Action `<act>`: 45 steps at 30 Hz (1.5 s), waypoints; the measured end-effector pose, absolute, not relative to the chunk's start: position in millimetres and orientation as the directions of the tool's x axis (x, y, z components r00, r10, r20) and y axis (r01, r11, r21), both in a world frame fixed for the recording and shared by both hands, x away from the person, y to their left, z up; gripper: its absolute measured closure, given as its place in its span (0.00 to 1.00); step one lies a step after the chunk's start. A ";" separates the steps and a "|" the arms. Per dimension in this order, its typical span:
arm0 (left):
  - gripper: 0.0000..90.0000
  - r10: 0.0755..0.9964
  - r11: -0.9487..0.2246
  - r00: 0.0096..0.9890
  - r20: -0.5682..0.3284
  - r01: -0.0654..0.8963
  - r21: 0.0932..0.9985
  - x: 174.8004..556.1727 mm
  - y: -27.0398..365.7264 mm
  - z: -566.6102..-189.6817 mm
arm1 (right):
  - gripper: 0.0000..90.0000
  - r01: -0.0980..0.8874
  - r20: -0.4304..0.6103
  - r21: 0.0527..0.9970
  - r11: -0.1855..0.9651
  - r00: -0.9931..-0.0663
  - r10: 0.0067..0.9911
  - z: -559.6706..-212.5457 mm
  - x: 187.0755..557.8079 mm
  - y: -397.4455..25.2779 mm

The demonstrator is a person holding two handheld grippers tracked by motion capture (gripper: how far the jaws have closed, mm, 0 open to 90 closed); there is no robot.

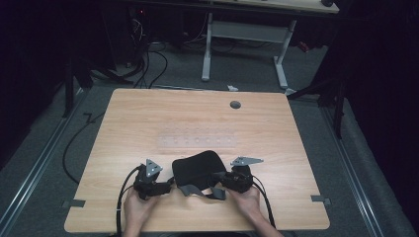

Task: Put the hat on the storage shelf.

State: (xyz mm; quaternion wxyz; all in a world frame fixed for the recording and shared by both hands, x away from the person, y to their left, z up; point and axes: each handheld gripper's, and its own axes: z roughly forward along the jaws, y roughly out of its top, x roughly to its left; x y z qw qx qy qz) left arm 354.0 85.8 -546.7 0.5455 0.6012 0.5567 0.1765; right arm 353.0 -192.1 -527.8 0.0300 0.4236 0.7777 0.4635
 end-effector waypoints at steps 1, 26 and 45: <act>0.29 0.862 0.215 0.318 -0.395 0.477 0.852 354.0 85.8 -546.8 | 0.89 0.627 0.341 0.750 0.212 -0.641 0.687 -527.2 352.5 -192.1; 0.30 0.834 0.235 0.346 -0.429 0.481 0.844 350.8 92.0 -543.1 | 0.93 0.633 0.396 0.758 0.159 -0.640 0.659 -509.4 352.8 -230.9; 0.29 0.726 0.195 0.563 -0.395 0.382 0.904 320.8 72.0 -498.7 | 0.93 0.648 0.428 0.750 0.130 -0.626 0.651 -491.5 354.3 -254.7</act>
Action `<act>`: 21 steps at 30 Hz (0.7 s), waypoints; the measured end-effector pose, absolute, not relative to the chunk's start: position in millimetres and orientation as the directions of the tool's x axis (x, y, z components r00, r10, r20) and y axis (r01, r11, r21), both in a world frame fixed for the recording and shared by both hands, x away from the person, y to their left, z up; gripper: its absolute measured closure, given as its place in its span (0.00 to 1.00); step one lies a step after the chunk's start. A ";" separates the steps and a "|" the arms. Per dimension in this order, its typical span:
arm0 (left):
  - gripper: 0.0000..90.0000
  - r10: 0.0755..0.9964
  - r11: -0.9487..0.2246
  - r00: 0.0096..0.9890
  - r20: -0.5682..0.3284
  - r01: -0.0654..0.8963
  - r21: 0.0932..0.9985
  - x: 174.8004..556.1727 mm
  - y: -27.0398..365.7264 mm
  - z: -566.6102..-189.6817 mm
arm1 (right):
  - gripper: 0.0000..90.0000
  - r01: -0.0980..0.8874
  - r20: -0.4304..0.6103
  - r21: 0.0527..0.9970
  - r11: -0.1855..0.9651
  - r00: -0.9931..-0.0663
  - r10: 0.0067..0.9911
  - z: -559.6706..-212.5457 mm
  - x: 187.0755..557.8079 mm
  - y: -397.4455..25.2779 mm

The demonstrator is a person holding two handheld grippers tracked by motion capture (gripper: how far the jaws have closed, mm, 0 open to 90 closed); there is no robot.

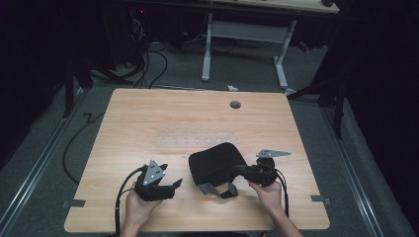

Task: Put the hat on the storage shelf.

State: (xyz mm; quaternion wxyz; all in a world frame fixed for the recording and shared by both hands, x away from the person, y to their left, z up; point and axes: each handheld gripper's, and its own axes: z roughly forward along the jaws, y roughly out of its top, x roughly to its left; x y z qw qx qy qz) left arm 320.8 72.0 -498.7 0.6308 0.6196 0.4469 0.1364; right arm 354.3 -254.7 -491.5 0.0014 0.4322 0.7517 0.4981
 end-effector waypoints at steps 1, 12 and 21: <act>0.29 0.723 0.187 0.573 -0.387 0.377 0.907 320.2 70.2 -496.8 | 0.93 0.651 0.431 0.747 0.130 -0.624 0.652 -490.4 354.4 -254.8; 0.26 0.707 0.143 0.619 -0.343 0.350 0.926 318.9 53.5 -487.3 | 0.93 0.644 0.415 0.748 0.159 -0.642 0.645 -478.9 357.7 -249.0; 0.22 0.699 0.068 0.657 -0.284 0.335 0.940 318.4 43.0 -487.9 | 0.93 0.658 0.398 0.723 0.210 -0.646 0.651 -475.1 363.4 -241.7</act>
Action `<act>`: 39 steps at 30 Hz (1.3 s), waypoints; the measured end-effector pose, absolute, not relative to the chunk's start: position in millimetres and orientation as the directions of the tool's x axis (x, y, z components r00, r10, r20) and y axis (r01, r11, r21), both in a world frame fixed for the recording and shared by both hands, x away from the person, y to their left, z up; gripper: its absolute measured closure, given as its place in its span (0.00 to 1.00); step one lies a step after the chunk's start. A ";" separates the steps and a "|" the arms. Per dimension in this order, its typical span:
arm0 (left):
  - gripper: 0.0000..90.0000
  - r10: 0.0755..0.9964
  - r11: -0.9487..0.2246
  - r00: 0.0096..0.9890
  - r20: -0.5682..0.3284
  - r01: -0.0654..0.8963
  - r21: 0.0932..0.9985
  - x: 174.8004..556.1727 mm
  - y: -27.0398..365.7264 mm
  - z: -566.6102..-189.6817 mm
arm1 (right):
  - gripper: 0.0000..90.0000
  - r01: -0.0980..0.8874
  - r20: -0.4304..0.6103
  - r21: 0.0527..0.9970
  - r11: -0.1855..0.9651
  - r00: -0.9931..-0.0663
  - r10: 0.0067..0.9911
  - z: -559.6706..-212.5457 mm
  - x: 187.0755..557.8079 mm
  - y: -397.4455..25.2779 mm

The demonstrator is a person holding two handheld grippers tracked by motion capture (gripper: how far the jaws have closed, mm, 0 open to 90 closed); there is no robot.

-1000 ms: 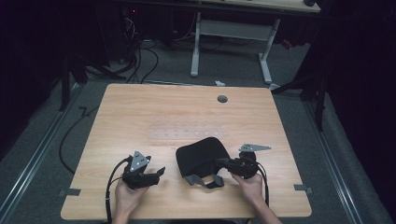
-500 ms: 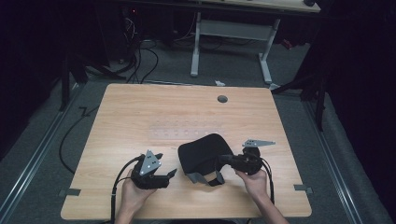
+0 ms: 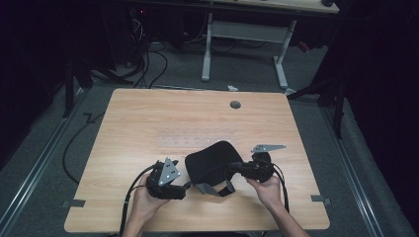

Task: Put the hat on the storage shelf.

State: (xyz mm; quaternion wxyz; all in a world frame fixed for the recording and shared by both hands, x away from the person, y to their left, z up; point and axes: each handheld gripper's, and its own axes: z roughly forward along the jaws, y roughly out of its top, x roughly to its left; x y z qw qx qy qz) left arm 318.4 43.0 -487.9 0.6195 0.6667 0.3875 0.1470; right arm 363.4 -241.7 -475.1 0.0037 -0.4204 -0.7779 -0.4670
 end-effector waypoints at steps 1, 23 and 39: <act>0.23 0.699 0.068 0.657 -0.284 0.335 0.940 318.4 43.0 -487.9 | 0.93 0.658 0.398 0.722 0.215 -0.648 0.649 -475.0 364.3 -241.3; 0.34 0.717 0.015 0.659 -0.226 0.310 0.951 316.0 35.2 -492.8 | 0.92 0.653 0.409 0.729 0.204 -0.655 0.635 -470.4 367.7 -233.2; 0.65 0.691 -0.023 0.697 -0.193 0.289 0.957 310.8 30.2 -495.6 | 0.92 0.650 0.441 0.735 0.192 -0.674 0.592 -469.8 365.8 -220.1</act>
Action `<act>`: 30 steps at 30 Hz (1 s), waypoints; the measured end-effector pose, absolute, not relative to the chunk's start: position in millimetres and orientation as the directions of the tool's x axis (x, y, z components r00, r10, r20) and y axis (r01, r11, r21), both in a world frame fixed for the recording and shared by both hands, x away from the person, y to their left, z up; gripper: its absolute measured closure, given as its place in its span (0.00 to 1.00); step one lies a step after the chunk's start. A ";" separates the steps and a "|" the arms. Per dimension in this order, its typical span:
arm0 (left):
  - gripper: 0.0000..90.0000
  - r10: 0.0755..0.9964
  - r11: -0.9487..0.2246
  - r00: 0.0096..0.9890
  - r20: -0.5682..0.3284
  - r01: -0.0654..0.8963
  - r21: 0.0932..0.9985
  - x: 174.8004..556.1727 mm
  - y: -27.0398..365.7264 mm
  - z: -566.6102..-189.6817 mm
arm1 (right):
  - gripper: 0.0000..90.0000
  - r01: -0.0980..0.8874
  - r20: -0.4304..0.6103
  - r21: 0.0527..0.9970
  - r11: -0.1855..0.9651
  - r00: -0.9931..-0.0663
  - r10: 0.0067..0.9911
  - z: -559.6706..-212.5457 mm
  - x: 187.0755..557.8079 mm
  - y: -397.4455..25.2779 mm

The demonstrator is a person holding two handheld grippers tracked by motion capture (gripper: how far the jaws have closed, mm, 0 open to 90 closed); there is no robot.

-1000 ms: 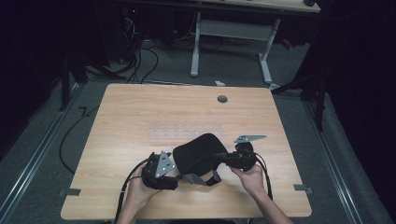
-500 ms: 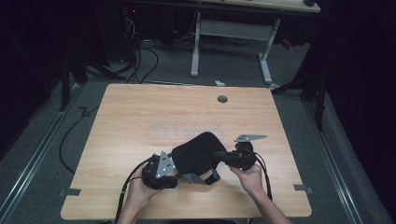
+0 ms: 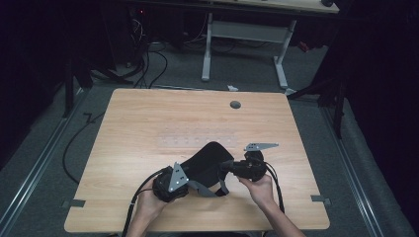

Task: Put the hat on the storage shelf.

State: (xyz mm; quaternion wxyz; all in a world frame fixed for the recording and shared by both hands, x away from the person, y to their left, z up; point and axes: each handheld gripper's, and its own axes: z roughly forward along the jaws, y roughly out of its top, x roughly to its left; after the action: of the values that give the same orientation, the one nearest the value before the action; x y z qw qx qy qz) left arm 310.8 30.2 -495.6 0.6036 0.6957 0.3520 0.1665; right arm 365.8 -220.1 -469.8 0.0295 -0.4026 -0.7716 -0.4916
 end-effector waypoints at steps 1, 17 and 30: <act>0.65 0.685 -0.012 0.699 -0.205 0.293 0.956 310.2 31.2 -494.9 | 0.92 0.650 0.441 0.735 0.192 -0.674 0.592 -469.8 365.8 -220.1; 0.96 0.570 0.031 0.763 -0.306 0.352 0.936 296.5 37.3 -476.1 | 0.64 0.616 0.450 0.778 0.124 -0.684 0.574 -463.7 363.7 -229.4; 0.96 0.585 0.149 0.710 -0.392 0.382 0.912 300.4 53.1 -463.7 | 0.49 0.602 0.294 0.775 0.190 -0.610 0.736 -486.6 359.0 -258.3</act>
State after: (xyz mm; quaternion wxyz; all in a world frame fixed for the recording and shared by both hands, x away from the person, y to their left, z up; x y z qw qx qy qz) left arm 300.4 53.1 -463.7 0.6597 0.6479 0.3730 0.0771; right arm 359.0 -258.3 -486.6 -0.0718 -0.4355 -0.7682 -0.4639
